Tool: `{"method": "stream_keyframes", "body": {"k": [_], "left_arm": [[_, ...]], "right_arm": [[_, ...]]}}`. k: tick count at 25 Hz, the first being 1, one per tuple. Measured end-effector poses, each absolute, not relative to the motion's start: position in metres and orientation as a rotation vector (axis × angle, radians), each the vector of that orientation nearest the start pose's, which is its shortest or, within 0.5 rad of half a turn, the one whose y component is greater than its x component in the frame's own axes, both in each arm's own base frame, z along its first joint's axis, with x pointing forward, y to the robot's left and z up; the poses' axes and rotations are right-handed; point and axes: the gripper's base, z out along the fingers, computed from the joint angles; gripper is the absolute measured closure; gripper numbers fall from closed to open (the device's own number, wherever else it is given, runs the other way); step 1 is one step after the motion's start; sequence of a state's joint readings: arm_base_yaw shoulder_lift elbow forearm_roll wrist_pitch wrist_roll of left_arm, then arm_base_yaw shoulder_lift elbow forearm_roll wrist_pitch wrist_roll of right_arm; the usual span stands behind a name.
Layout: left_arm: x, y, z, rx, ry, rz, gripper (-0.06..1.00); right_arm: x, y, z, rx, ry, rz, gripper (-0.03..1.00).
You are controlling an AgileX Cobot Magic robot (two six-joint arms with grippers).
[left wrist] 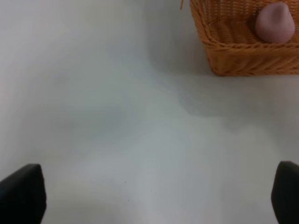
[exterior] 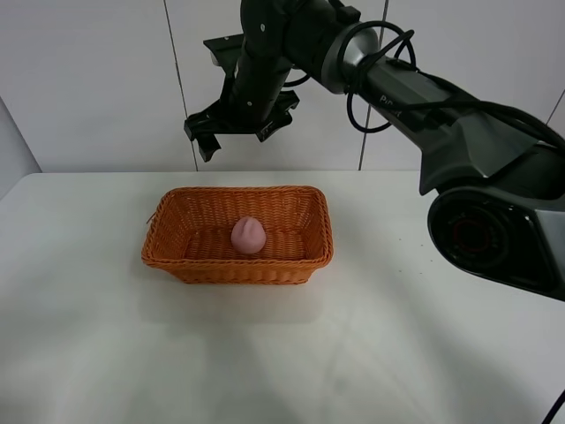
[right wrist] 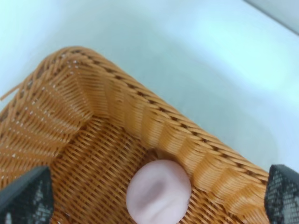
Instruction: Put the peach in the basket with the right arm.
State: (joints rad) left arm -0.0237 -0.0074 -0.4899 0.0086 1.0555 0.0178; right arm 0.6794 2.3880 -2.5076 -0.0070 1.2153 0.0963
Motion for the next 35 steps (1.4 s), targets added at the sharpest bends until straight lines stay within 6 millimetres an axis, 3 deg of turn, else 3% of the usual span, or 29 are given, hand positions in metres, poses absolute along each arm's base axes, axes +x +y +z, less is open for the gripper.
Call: {"method": "stream_keyframes", "body": {"k": [3,7,15,20,24,27,30,35], "left_arm": [[-0.005,0.001,0.275,0.042,2.041,0.007,-0.05],[-0.005,0.001,0.275,0.042,2.041,0.007,-0.05],[-0.005,0.001,0.275,0.042,2.041,0.007,-0.05],[-0.005,0.001,0.275,0.042,2.041,0.007,-0.05],[-0.005,0.001,0.275,0.042,2.041,0.007,-0.05],[-0.005,0.001,0.275,0.042,2.041,0.007,-0.05],[-0.005,0.001,0.275,0.042,2.041,0.007,-0.05],[-0.005,0.001,0.275,0.042,2.041,0.007,-0.05]], "right_arm": [[0.414,0.317,0.283,-0.722,2.504,0.263,0.27],[0.440,0.280,0.283,-0.611,2.530,0.233,0.27],[0.500,0.148,0.282,-0.254,2.578,0.125,0.27],[0.517,0.074,0.281,-0.065,2.589,0.077,0.27],[0.521,0.032,0.270,0.042,2.627,0.053,0.27],[0.521,0.017,0.262,0.056,2.654,0.035,0.27],[0.521,0.015,0.261,0.060,2.659,0.045,0.27],[0.516,0.017,0.275,0.063,2.636,0.084,0.27]]}}
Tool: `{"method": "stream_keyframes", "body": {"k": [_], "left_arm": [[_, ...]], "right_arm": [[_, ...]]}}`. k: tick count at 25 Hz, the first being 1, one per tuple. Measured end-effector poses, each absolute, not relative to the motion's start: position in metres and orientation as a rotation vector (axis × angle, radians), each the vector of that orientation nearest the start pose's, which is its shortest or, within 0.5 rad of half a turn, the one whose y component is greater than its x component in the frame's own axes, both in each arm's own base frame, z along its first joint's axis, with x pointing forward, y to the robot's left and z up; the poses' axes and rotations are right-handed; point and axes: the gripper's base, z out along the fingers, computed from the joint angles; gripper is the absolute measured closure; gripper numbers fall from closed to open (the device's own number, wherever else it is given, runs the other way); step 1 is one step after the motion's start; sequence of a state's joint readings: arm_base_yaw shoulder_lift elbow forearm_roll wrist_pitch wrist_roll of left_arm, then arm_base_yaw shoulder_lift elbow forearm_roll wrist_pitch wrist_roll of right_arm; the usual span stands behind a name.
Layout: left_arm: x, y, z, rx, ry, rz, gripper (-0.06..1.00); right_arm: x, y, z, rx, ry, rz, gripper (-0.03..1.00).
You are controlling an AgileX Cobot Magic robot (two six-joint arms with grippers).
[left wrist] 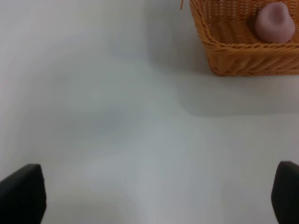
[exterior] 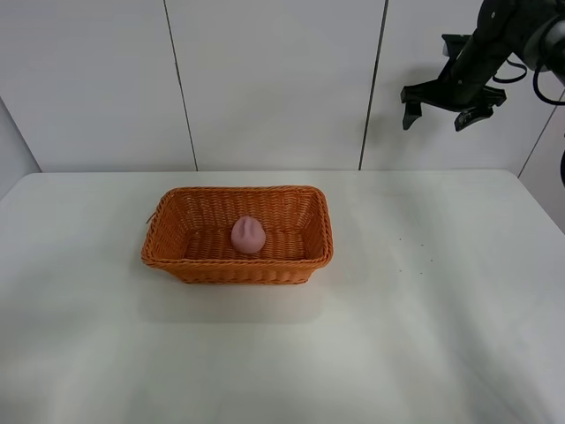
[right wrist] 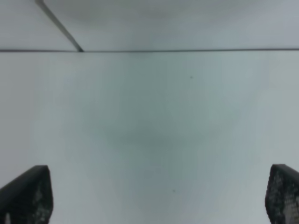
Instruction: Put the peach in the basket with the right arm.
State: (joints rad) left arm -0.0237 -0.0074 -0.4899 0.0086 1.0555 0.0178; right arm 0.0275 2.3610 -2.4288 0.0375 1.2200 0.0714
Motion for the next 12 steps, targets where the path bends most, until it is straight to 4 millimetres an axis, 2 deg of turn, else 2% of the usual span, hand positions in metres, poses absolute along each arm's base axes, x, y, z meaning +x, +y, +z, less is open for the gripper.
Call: {"method": "stream_keyframes", "body": {"k": [3,6,12], "left_arm": [[-0.005,0.001,0.275,0.042,2.041,0.007,-0.05],[-0.005,0.001,0.275,0.042,2.041,0.007,-0.05],[-0.005,0.001,0.275,0.042,2.041,0.007,-0.05]], "right_arm": [[0.506,0.017,0.296,0.062,2.608,0.087,0.27],[0.486,0.017,0.318,0.059,2.601,0.088,0.27],[0.421,0.015,0.343,0.032,2.675,0.077,0.27]]}}
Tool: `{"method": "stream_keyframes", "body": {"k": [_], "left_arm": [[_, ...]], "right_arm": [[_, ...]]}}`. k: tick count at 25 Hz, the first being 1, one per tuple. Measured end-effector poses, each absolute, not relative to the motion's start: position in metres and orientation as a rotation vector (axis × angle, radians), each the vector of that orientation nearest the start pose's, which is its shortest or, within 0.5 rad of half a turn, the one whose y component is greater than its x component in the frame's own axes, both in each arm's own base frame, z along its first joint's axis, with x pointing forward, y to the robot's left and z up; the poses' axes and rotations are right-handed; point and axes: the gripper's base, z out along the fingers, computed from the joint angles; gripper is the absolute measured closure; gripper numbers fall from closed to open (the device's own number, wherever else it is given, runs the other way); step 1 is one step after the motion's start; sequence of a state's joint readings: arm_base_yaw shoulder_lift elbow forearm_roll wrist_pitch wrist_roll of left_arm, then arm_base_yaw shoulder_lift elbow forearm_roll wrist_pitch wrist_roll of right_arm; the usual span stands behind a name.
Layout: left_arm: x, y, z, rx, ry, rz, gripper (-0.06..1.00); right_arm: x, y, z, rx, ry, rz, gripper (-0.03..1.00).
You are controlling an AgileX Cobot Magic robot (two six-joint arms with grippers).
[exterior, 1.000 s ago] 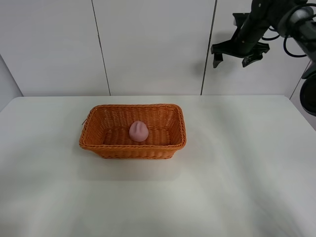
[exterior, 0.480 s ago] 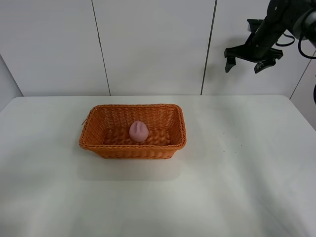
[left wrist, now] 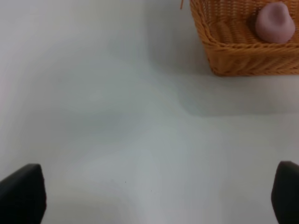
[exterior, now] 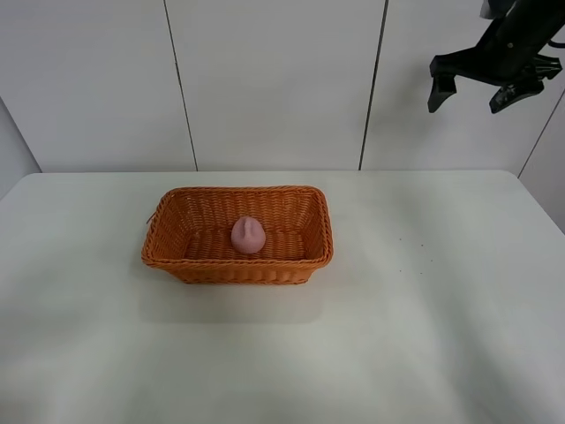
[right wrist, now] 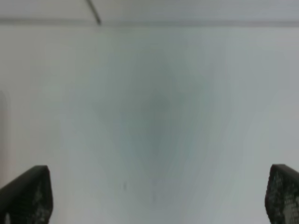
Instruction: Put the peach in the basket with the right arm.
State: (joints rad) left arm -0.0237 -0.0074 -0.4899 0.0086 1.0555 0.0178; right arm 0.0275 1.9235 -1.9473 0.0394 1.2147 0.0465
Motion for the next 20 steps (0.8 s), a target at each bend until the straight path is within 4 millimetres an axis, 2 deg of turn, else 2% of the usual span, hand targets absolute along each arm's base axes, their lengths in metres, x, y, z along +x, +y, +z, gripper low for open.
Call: {"method": "stream_keyframes", "body": {"k": [5,9,12,17,20], "left_arm": [[-0.005,0.001,0.275,0.042,2.041,0.007,-0.05],[-0.005,0.001,0.275,0.042,2.041,0.007,-0.05],[-0.005,0.001,0.275,0.042,2.041,0.007,-0.05],[-0.005,0.001,0.275,0.042,2.041,0.007,-0.05],[-0.005,0.001,0.275,0.042,2.041,0.007,-0.05]], "right_arm": [[0.347,0.013,0.353,-0.014,2.733,0.065,0.27],[0.287,0.011,0.351,-0.029,2.766,0.062,0.27],[0.245,0.010,0.340,-0.052,2.795,0.058,0.27],[0.178,0.008,0.308,-0.070,2.843,0.055,0.27],[0.146,0.007,0.289,-0.067,2.795,0.053,0.27]]}}
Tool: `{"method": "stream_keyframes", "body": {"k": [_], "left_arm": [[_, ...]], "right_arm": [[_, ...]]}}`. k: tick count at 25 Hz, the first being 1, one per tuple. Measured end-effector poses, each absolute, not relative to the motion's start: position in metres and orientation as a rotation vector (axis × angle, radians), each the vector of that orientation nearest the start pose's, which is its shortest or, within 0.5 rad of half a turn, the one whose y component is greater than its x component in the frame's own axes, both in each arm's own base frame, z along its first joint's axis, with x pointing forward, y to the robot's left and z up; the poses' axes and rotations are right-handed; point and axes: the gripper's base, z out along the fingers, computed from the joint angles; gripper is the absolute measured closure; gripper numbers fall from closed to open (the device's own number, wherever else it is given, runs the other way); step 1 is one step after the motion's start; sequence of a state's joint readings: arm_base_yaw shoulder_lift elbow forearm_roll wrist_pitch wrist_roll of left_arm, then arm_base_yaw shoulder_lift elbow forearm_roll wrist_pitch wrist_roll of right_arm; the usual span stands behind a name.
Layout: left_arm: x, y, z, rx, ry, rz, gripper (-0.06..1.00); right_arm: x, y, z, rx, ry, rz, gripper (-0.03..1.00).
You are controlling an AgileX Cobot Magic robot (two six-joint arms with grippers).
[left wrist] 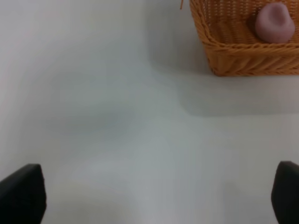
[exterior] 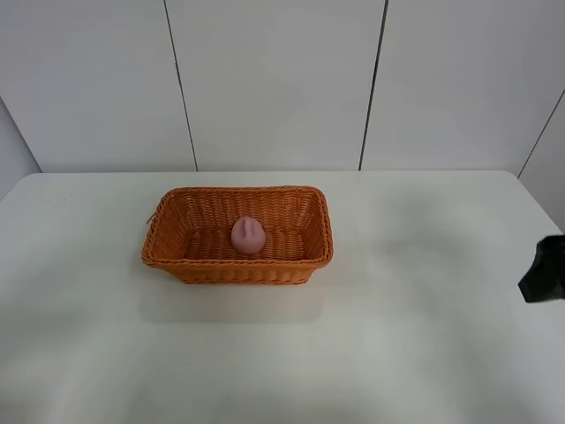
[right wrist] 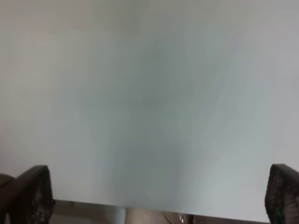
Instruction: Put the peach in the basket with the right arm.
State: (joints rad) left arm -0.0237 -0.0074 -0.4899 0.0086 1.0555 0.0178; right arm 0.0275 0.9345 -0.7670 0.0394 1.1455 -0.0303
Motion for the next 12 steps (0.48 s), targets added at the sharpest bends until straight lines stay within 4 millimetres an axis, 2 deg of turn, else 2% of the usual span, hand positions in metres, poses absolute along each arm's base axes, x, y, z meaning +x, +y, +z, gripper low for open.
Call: {"method": "stream_keyframes", "body": {"k": [7,12], "left_arm": [[-0.005,0.001,0.275,0.042,2.041,0.007,-0.05],[-0.005,0.001,0.275,0.042,2.041,0.007,-0.05]], "right_arm": [[0.087,0.005,0.256,-0.067,2.630,0.049,0.27],[0.062,0.005,0.267,-0.066,2.443,0.046,0.27]]}}
